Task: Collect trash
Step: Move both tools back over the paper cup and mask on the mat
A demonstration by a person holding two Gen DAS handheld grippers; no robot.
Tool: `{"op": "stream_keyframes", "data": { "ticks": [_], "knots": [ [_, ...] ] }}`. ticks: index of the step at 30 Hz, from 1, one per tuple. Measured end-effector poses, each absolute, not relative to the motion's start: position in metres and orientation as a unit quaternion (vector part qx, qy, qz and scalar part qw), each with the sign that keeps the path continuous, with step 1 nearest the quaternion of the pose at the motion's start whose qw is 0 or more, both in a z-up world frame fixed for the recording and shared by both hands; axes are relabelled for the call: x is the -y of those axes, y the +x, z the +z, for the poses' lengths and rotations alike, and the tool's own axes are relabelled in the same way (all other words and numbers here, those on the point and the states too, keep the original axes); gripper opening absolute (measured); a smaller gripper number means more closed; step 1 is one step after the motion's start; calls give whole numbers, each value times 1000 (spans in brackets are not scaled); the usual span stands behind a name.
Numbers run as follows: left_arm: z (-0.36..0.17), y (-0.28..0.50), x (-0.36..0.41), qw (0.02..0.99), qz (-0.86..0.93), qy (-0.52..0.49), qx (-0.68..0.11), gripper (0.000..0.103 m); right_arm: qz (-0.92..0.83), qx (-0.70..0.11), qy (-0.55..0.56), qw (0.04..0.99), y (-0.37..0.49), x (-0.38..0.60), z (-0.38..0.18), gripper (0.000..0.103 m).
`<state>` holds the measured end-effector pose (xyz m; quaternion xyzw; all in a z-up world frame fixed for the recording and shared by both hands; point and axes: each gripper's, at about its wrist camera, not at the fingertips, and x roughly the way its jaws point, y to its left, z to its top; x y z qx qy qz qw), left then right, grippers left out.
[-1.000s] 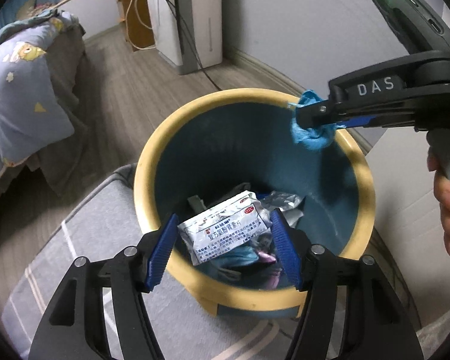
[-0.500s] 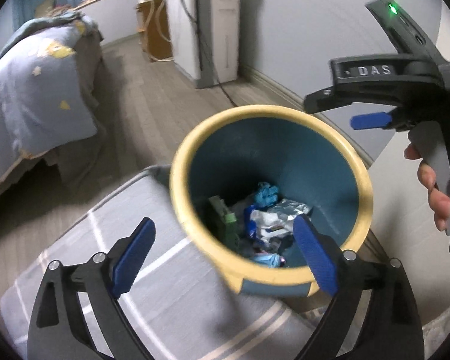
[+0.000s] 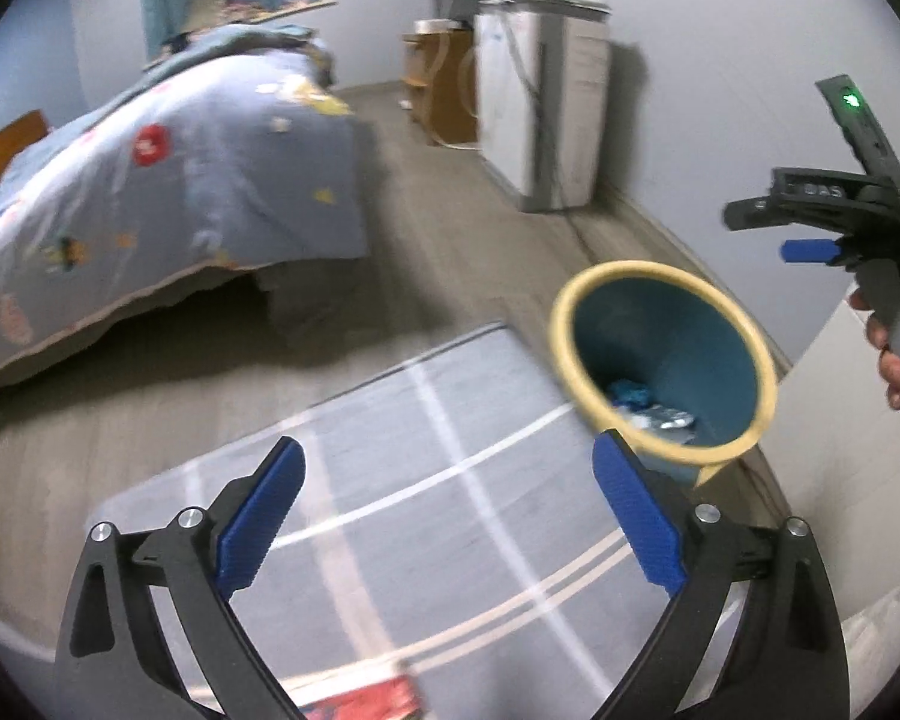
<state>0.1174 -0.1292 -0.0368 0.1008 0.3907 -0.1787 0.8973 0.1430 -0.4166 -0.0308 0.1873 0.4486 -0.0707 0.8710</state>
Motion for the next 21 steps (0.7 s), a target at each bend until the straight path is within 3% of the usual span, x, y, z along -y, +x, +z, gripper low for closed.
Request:
{"op": "stream_keyframes", "data": {
  "ticks": [11, 21],
  "knots": [
    [-19, 70, 11, 914, -95, 38, -392, 97, -39, -462, 139, 875, 122, 349, -1, 97],
    [-24, 63, -23, 920, -60, 16, -387, 97, -8, -450, 177, 875, 80, 271, 18, 97]
  ]
}}
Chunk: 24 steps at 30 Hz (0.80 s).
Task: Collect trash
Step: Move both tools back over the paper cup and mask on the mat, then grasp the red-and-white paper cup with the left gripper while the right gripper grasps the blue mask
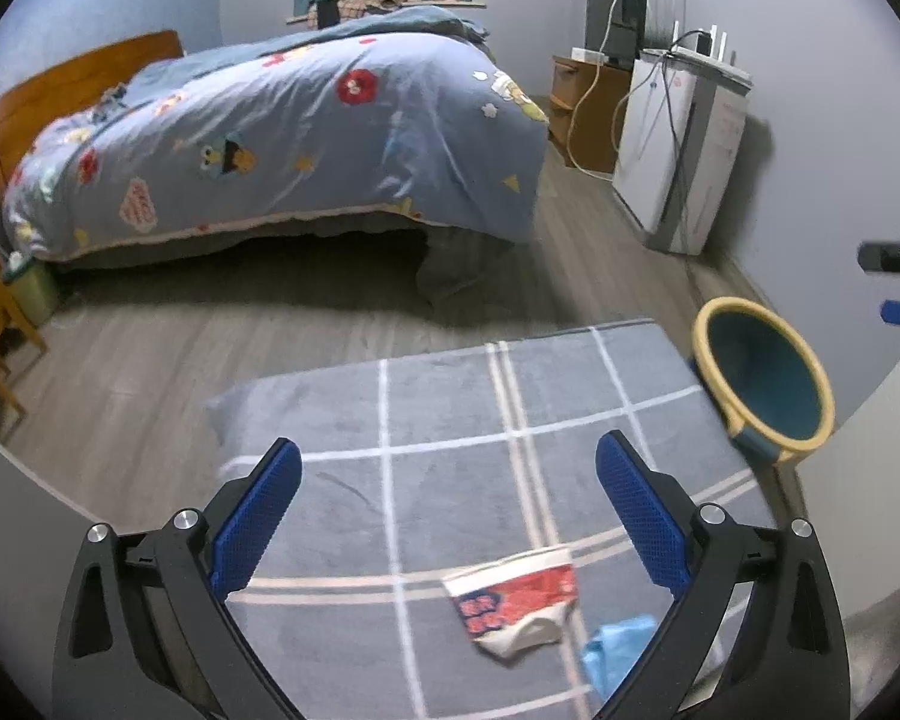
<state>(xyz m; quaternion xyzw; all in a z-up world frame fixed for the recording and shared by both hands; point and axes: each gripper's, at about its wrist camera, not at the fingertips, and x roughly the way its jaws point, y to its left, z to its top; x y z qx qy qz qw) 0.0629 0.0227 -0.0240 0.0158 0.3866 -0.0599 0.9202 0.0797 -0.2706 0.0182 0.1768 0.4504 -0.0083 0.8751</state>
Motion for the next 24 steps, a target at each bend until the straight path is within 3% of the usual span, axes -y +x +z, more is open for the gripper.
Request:
{"op": "stream_keyframes", "data": {
  "ticks": [13, 24],
  "knots": [
    [-38, 65, -44, 912, -51, 0, -407, 97, -1, -550, 86, 831, 29, 167, -112, 97],
    [-46, 64, -47, 903, -48, -2, -426, 97, 49, -609, 34, 791, 5, 119, -179, 97]
  ]
}}
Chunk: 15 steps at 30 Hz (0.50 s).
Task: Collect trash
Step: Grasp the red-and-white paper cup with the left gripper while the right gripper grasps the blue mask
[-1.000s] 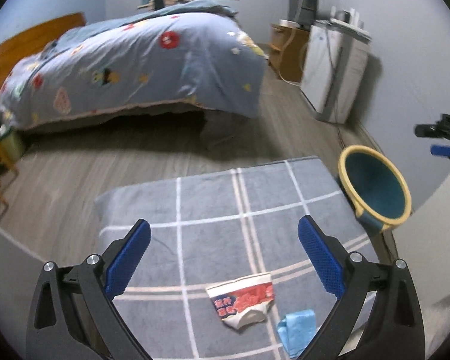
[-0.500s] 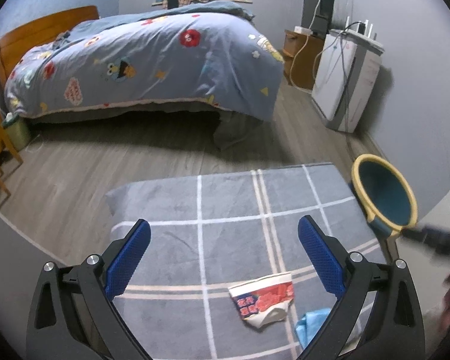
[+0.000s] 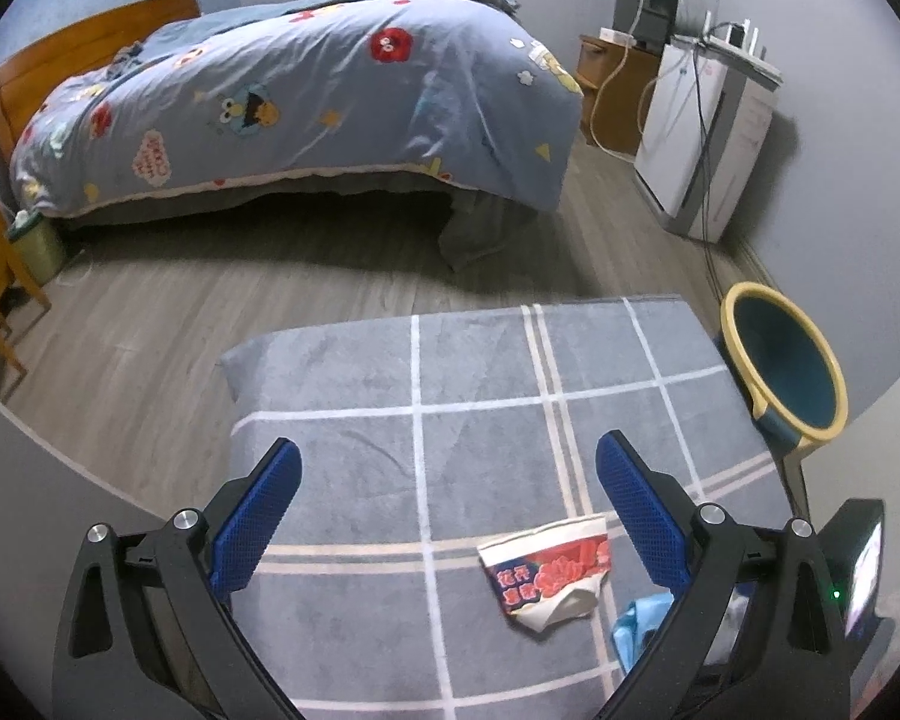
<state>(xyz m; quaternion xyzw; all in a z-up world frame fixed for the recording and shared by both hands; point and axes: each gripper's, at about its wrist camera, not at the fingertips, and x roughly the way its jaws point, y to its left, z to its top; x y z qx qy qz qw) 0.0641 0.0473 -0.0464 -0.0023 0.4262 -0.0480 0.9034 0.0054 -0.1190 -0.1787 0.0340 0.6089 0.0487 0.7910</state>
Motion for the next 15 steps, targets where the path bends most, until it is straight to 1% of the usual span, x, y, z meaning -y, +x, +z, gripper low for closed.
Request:
{"op": "stream_keyframes", "data": {
  "ticks": [1, 2, 3, 4, 5, 6, 7, 8, 15],
  "knots": [
    [-47, 64, -46, 903, -49, 4, -427, 97, 57, -616, 29, 785, 3, 114, -184, 94],
    [-48, 64, -45, 902, -49, 6, -428, 97, 65, -622, 28, 780, 2, 111, -188, 80],
    [-49, 65, -44, 902, -50, 7, -430, 97, 71, -630, 30, 773, 1, 108, -193, 70],
    [-50, 65, -43, 901, -52, 4, -431, 97, 74, -634, 36, 769, 2, 107, -196, 52],
    [-51, 65, -43, 900, -53, 2, -433, 97, 77, -636, 44, 767, 2, 109, -197, 36],
    [-53, 66, -43, 899, -55, -1, -435, 97, 76, -634, 48, 768, 4, 111, -195, 35],
    [-54, 66, -43, 897, -56, -2, -438, 97, 75, -630, 51, 771, 6, 115, -190, 26],
    [-56, 66, -42, 896, -57, -2, -441, 97, 70, -625, 54, 775, 11, 120, -181, 20],
    [-78, 72, -33, 879, -57, -7, -473, 97, 43, -593, 62, 802, 58, 166, -110, 18]
  ]
}}
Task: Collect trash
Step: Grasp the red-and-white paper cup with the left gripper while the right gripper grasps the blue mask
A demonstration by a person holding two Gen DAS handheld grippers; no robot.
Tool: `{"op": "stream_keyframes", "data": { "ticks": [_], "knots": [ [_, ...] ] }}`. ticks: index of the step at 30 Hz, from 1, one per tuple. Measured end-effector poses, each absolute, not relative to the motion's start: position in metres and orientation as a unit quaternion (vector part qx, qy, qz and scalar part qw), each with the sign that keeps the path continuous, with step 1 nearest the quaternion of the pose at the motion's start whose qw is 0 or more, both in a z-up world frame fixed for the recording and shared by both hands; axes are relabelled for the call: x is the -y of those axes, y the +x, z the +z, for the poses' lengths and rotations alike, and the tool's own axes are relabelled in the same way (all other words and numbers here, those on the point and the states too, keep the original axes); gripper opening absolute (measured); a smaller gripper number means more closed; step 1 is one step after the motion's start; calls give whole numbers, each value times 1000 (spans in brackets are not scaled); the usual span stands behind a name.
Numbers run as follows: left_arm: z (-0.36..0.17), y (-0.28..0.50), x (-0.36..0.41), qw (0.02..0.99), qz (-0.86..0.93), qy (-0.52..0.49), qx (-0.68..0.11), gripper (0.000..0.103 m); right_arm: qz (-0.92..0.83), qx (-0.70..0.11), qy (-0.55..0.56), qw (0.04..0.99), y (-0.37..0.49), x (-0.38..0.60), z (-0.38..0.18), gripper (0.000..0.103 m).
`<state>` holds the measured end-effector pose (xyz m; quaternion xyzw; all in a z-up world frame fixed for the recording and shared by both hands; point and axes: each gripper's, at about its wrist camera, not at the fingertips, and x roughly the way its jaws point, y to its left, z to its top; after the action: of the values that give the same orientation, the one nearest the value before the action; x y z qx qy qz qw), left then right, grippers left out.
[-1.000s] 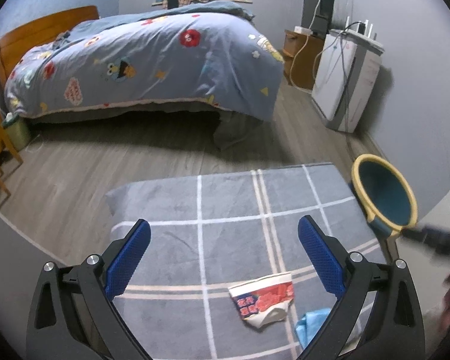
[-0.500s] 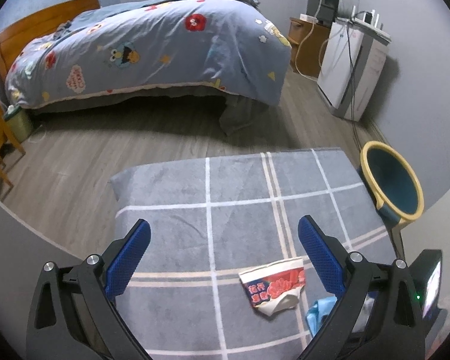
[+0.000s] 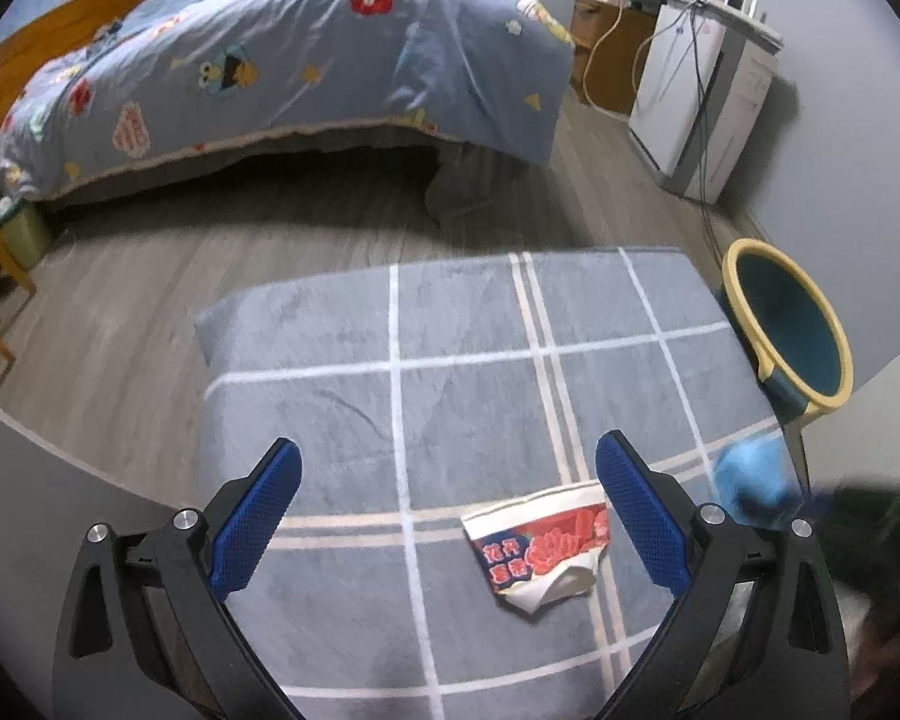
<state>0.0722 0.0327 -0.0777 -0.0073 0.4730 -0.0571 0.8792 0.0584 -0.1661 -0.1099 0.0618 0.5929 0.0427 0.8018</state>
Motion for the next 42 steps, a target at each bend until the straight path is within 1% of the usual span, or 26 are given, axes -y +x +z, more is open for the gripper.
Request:
{"op": "stream_keyframes", "data": {
  "ticks": [4, 7, 9, 12, 15, 21, 24, 31, 36, 42],
  "knots": [
    [-97, 74, -25, 865, -59, -41, -496, 97, 28, -545, 0, 838, 88, 196, -64, 18],
    [-116, 74, -13, 854, -60, -39, -515, 97, 26, -513, -16, 858, 97, 211, -54, 18],
    [-131, 74, -2, 846, -63, -18, -529, 97, 32, -518, 8, 855, 100, 220, -60, 18],
    [-155, 74, 5, 824, -73, -30, -561, 97, 56, -536, 57, 840, 111, 223, -69, 18],
    [-179, 77, 9, 805, -63, -27, -589, 97, 73, -539, 51, 838, 114, 220, -68, 18],
    [-201, 80, 28, 789, -79, -19, -609, 97, 96, -541, 59, 833, 120, 212, -68, 18],
    [-205, 79, 39, 793, -74, 10, -605, 98, 100, -544, 54, 831, 122, 209, -70, 18],
    [-210, 79, 47, 792, -56, 39, -607, 97, 101, -547, 66, 829, 125, 215, -72, 18],
    [-209, 79, 45, 792, -56, 41, -606, 93, 105, -545, 68, 829, 125, 216, -71, 18],
    [-204, 80, 43, 788, -70, 47, -610, 92, 108, -549, 65, 826, 125, 215, -72, 18]
  ]
}}
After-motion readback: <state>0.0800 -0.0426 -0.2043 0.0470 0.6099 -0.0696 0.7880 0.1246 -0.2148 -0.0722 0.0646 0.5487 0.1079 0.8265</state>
